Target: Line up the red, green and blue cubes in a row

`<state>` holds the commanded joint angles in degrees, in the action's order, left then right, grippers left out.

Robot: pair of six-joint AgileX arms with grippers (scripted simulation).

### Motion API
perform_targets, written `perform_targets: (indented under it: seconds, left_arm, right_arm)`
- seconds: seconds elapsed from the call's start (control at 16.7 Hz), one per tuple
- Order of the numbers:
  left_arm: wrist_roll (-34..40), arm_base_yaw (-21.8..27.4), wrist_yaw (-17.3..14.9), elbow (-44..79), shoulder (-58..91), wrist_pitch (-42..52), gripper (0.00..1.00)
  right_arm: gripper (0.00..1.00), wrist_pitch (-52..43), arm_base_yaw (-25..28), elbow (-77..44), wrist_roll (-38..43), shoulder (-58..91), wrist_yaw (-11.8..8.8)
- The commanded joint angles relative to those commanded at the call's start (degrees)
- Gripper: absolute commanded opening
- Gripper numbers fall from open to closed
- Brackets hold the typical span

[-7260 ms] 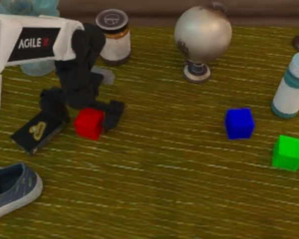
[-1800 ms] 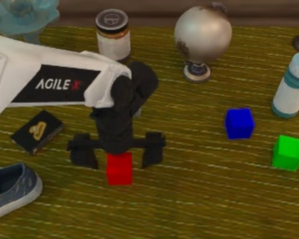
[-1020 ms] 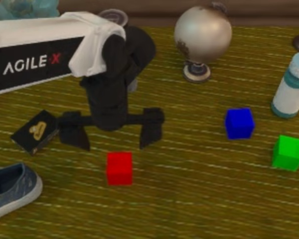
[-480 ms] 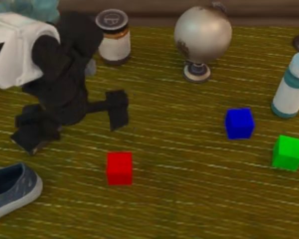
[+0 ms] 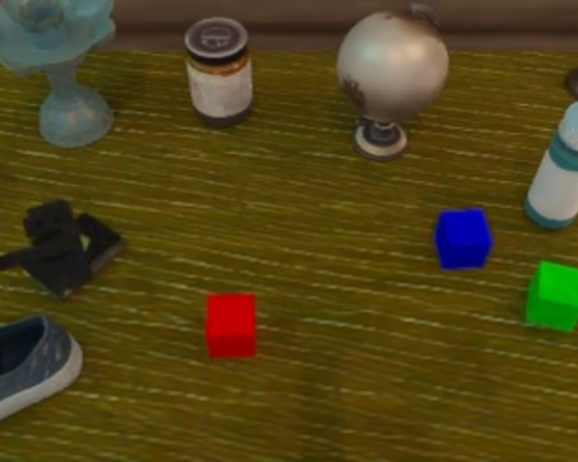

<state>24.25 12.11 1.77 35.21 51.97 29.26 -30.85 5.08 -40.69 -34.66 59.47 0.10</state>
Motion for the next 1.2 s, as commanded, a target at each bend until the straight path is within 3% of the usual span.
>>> perform_targets:
  seconds: [0.3,0.6,0.84,1.2]
  left_arm:
    - [-10.6,-7.8,-0.4,-20.5,-26.9,-13.3,1.00]
    - [-19.9,-12.0,-1.3,-31.9,-44.5,-24.1,1.00]
    - [-24.0,-13.2,-1.7,-35.0,-51.6,-28.9,1.00]
    - [-24.3,-13.3,-1.8,-35.2,-52.0,-29.3,1.00]
  right_arm:
    - [1.00,-13.3,2.2,-16.9,-14.7,25.4,0.0]
    - [1.00,-22.3,3.8,-29.7,-25.3,43.1,0.0]
    - [1.00,-25.5,4.5,-34.7,-29.3,49.4,-0.1]
    - [1.00,-25.4,4.2,-34.9,-29.6,49.9,0.0]
